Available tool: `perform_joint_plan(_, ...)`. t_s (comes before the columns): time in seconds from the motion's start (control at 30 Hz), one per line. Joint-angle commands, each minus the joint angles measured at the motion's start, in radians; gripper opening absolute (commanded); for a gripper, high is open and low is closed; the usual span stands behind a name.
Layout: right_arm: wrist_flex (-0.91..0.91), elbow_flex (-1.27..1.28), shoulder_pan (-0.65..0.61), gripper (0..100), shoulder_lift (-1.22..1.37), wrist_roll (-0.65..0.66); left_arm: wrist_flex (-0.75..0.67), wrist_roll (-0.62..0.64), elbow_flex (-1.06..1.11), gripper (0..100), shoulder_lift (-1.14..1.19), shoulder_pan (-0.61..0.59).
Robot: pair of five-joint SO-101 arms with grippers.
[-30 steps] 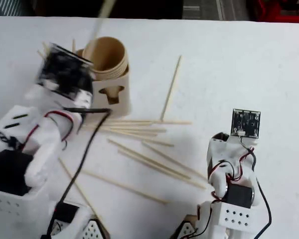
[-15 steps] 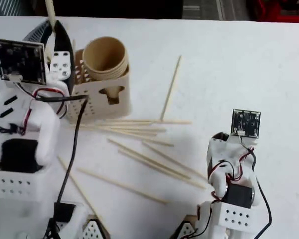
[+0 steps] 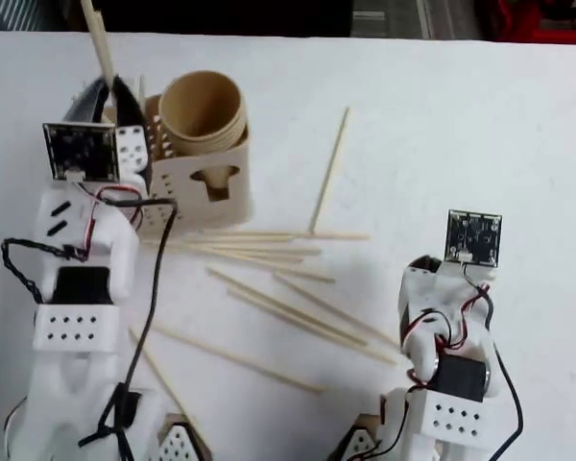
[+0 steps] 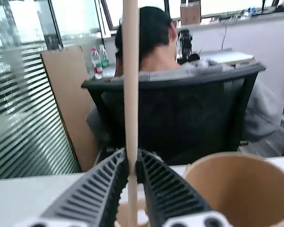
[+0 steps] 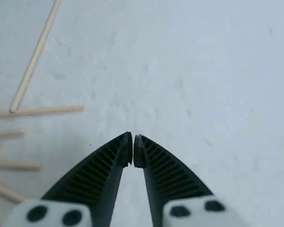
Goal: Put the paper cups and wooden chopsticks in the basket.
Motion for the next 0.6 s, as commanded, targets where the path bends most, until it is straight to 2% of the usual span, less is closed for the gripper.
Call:
perform_joint_plan(0.0,-0.018,-0.008,0.005,1.8,-0.012,0.005,-0.017,0.005,0.032,8,-0.019,-0.015)
perform_joint_plan(0.1,-0.018,-0.006,0.005,1.8,-0.012,0.005,0.078,0.005,0.029,17,-0.025,-0.015)
perform_joint_plan(0.4,-0.061,0.029,-0.028,1.8,-0.012,0.012,0.37,0.005,-0.157,17,-0.027,-0.016)
perform_joint_plan(0.57,-0.061,0.029,-0.028,1.8,-0.012,0.012,0.637,0.003,-0.334,17,-0.028,-0.016)
